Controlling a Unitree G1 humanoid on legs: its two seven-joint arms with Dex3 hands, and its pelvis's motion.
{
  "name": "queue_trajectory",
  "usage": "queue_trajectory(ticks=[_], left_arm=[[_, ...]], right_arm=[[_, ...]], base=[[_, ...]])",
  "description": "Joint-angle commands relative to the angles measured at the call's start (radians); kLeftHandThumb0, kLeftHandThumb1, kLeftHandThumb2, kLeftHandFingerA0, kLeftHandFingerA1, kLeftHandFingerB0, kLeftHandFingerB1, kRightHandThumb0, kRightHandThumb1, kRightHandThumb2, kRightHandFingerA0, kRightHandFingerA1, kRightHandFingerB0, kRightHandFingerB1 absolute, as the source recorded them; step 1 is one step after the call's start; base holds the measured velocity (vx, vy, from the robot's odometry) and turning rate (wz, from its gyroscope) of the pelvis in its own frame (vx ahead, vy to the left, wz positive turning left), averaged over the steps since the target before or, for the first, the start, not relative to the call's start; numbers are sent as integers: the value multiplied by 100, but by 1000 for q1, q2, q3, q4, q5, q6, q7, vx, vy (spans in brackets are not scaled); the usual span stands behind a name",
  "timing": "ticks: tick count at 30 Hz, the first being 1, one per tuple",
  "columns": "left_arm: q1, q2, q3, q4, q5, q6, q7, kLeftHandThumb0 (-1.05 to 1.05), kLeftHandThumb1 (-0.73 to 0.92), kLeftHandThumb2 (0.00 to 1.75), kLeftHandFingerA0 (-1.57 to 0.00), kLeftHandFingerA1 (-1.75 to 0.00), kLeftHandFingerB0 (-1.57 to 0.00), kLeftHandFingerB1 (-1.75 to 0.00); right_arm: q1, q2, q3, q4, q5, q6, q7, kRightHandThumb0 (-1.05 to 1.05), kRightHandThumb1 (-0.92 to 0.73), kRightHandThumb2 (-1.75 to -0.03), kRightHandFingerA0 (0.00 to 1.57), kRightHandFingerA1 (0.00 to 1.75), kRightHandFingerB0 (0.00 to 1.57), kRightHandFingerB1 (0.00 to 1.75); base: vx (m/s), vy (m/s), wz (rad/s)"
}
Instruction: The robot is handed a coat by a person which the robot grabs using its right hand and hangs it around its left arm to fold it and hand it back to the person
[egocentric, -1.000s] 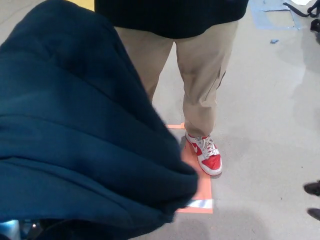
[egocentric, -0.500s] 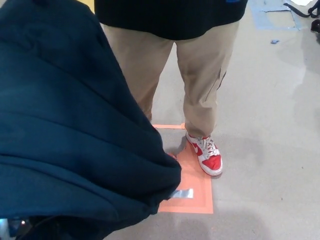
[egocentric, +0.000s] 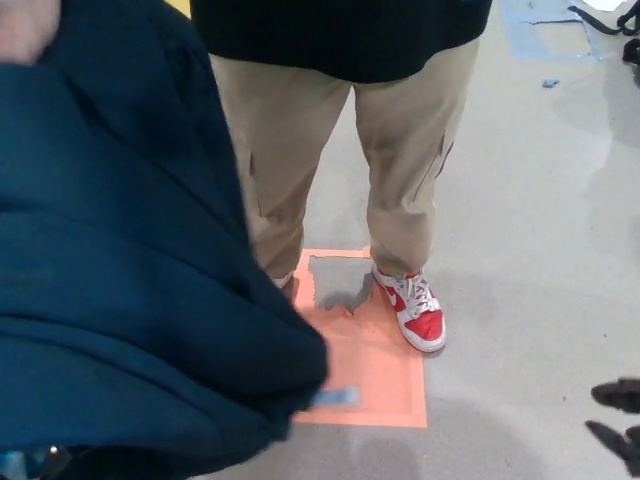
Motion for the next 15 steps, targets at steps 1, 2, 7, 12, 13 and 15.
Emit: queue_trajectory(ticks=[1, 2, 7, 12, 13, 15], left_arm=[[43, 15, 8, -88, -45, -8, -41, -36, 46, 104, 0, -48, 0, -47], [40, 9, 6, -92, -47, -3, -40, -37, 46, 103, 0, -48, 0, -47], [41, 2, 0, -114, -48, 7, -36, -37, 46, 103, 0, -48, 0, -47], [52, 14, -4, -126, -51, 9, -36, -36, 46, 103, 0, -48, 0, -47], [58, 16, -2, -128, -53, 18, -34, -37, 45, 103, 0, -47, 0, -47], [78, 17, -4, -141, -54, 23, -38, -36, 47, 104, 0, -47, 0, -47]], right_arm=[[47, 20, -19, 61, -5, 54, -152, -63, -76, -65, 1, 21, 1, 19], [49, 16, -18, 66, -7, 51, -145, -69, -62, -96, 0, 24, 0, 22], [54, 9, -43, 76, 7, 27, -130, -75, -61, -91, 3, 20, 3, 19], [45, 8, -44, 78, -3, 35, -131, -69, -62, -87, 2, 20, 0, 20], [46, 8, -40, 78, -7, 30, -124, -70, -62, -94, 0, 23, 0, 22], [53, 10, -43, 79, -4, 25, -123, -70, -61, -95, 0, 24, 0, 22]], base=[[0, 0, 0], [0, 0, 0], [0, 0, 0], [0, 0, 0], [0, 0, 0], [0, 0, 0]])
